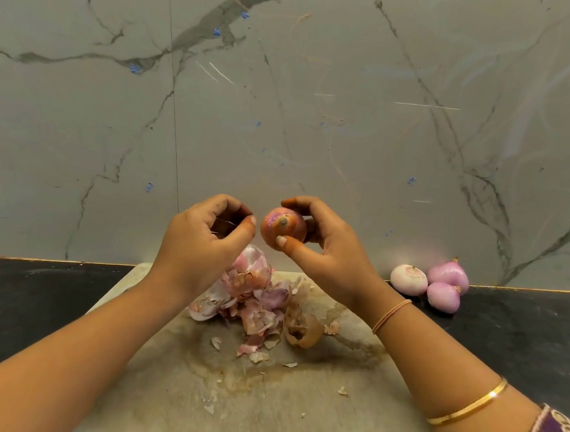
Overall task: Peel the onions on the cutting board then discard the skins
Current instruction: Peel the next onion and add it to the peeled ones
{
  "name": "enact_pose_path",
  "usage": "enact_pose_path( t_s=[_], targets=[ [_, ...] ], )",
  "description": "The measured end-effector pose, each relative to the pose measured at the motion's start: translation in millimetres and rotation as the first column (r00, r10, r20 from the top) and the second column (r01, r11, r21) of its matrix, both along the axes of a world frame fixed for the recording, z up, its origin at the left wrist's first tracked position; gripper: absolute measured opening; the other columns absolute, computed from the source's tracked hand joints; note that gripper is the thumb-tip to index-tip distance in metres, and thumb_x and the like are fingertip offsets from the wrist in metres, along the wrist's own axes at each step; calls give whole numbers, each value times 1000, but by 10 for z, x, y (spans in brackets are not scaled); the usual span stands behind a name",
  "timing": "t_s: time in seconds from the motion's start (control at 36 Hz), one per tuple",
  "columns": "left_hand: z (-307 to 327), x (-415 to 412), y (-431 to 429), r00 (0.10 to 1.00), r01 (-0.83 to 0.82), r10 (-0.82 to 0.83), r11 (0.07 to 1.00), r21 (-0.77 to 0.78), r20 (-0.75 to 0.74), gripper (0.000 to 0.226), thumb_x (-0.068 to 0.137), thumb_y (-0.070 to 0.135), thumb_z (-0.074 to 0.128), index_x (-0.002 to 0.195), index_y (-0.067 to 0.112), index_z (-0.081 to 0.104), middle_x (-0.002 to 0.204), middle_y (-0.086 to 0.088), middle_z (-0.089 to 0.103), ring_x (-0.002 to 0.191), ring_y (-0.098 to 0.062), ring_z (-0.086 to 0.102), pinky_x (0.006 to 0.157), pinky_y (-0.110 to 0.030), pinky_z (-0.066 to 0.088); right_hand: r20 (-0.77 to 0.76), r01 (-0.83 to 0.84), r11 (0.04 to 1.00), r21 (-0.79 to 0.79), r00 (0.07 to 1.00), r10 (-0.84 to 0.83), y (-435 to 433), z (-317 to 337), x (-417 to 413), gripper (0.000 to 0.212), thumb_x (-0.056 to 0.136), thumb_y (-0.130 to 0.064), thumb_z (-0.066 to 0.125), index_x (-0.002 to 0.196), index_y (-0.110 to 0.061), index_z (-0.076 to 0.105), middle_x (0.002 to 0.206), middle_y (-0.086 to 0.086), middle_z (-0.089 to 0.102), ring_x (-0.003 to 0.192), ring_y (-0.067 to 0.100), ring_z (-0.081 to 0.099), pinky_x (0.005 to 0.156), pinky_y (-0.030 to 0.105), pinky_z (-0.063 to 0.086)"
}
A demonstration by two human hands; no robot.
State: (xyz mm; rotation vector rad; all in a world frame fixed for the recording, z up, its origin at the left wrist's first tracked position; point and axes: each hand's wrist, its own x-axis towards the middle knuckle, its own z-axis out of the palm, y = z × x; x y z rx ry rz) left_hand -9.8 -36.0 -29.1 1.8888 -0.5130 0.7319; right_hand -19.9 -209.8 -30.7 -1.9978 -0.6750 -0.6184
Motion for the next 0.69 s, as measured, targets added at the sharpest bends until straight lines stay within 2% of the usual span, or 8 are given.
enact_pose_path(
  t_s=[0.08, 0.22, 0.33, 0.42, 0.56, 0.69],
  targets=[
    [5, -36, -29, 1000, 18, -18, 1000, -9, 12, 8, 82, 18, 70, 86, 25, 70, 77, 17, 68, 71, 5, 64, 62, -7, 48, 138, 84, 992, -97, 988, -70, 3, -16, 27, 38, 87, -17, 71, 120, -20, 52, 113, -3, 54, 98, 10, 55, 83, 14, 48],
    [1, -39, -32, 1000, -5, 5, 1000, 24, 7, 10, 81, 17, 72, 87, 24, 74, 75, 18, 68, 71, 7, 64, 63, -5, 46, 273, 174, 964, -200, 955, -116, 4, -20, 57, 43, 85, -19, 71, 124, -13, 53, 113, -4, 49, 97, 4, 47, 82, 8, 42],
    [4, -37, -35, 1000, -9, 9, 1000, 15, -2, 15, 81, 15, 72, 81, 30, 71, 73, 20, 67, 70, 9, 63, 63, -4, 46, 331, 213, 943, -254, 936, -122, 20, -21, 52, 46, 83, -18, 72, 124, -10, 53, 116, 5, 50, 99, 14, 50, 80, 15, 46],
    [11, -31, -36, 1000, -21, 21, 1000, 2, -22, 12, 81, 15, 72, 80, 26, 74, 70, 20, 67, 68, 8, 63, 61, -4, 46, 378, 259, 915, -311, 917, -131, 33, -22, 45, 47, 81, -18, 72, 123, -8, 54, 116, 10, 51, 98, 22, 52, 77, 18, 44],
    [13, -25, -23, 999, -42, 42, 999, 8, -33, 23, 79, 16, 73, 69, 36, 68, 65, 24, 67, 65, 4, 63, 59, -9, 48, 450, 327, 870, -369, 882, -141, 52, -23, 35, 48, 77, -18, 73, 120, -5, 56, 114, 15, 53, 93, 28, 56, 73, 22, 44],
    [15, -9, -16, 995, -99, 100, 994, 42, -30, 15, 78, 19, 73, 68, 30, 69, 63, 12, 68, 64, -3, 63, 61, -22, 52, 467, 325, 873, -364, 875, -131, 69, -27, 29, 47, 77, -18, 72, 120, -5, 56, 115, 16, 54, 96, 29, 56, 76, 21, 44]
  ],
)
